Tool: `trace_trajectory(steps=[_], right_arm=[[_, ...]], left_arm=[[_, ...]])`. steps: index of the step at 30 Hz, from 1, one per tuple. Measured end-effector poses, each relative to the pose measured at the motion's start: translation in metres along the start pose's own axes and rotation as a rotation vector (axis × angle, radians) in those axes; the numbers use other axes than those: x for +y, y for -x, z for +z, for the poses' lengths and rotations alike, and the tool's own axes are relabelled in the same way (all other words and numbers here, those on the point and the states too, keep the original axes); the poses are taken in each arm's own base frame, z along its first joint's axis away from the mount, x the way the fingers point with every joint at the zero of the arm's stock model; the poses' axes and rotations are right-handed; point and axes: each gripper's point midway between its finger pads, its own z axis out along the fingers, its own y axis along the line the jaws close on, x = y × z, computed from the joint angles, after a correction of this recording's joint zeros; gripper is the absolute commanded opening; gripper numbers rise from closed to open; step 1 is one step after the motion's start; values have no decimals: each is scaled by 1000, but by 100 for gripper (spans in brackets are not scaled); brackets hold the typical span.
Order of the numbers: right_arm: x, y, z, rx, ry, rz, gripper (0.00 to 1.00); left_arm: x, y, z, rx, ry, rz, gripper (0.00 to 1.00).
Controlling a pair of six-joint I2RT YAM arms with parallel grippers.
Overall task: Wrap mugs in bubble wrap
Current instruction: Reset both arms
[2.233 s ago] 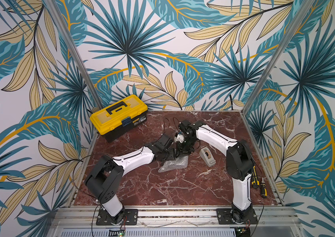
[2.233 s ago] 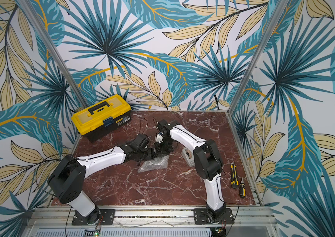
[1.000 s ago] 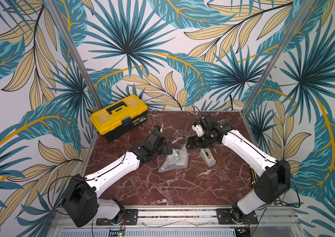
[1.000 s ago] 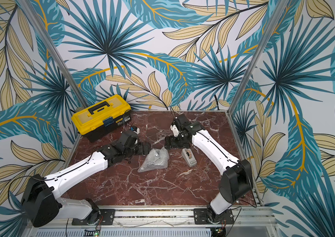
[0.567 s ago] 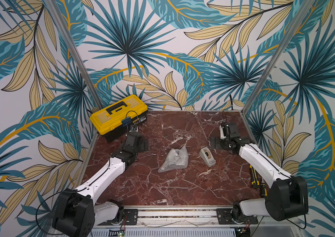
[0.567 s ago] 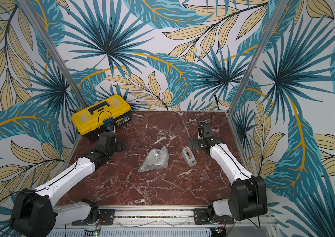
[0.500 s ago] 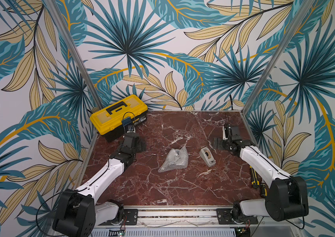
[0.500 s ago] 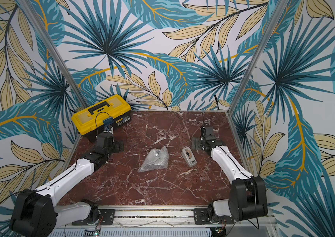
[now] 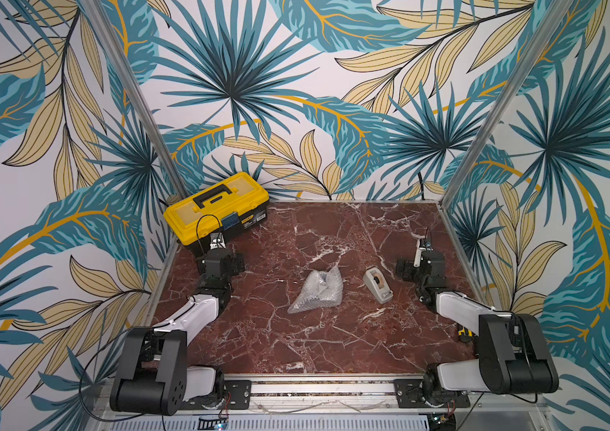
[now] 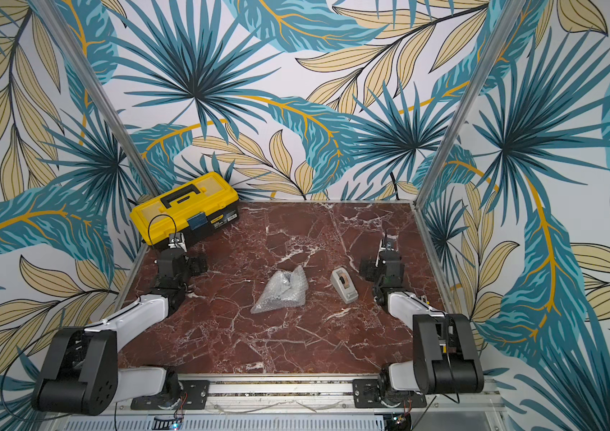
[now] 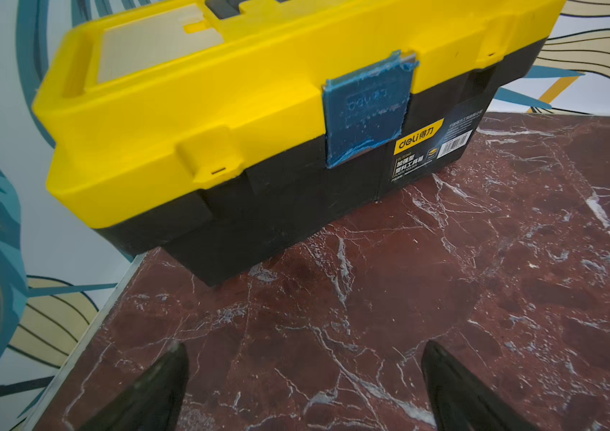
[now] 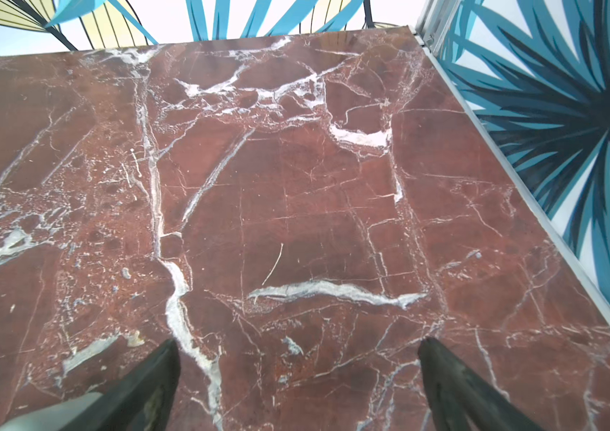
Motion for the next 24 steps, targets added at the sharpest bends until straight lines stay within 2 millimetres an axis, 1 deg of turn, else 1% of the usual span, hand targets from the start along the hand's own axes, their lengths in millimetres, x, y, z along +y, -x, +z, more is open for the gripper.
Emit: trace_trajectory(steps=[5, 11, 15, 19, 24], right_arm=[[5, 4, 1, -100, 34, -1, 99], [5, 11, -1, -178, 37, 7, 99], [3, 18, -3, -226, 25, 17, 99], [-1, 16, -4, -236, 7, 21, 99], [-3, 18, -4, -245, -2, 24, 99]], left_arm=[[-9, -4, 13, -31, -33, 14, 96], [-13, -4, 22, -70, -47, 18, 96], [-12, -2, 23, -85, -51, 11, 96], [-11, 3, 23, -104, -50, 4, 96], [-12, 4, 23, -107, -53, 3, 97]])
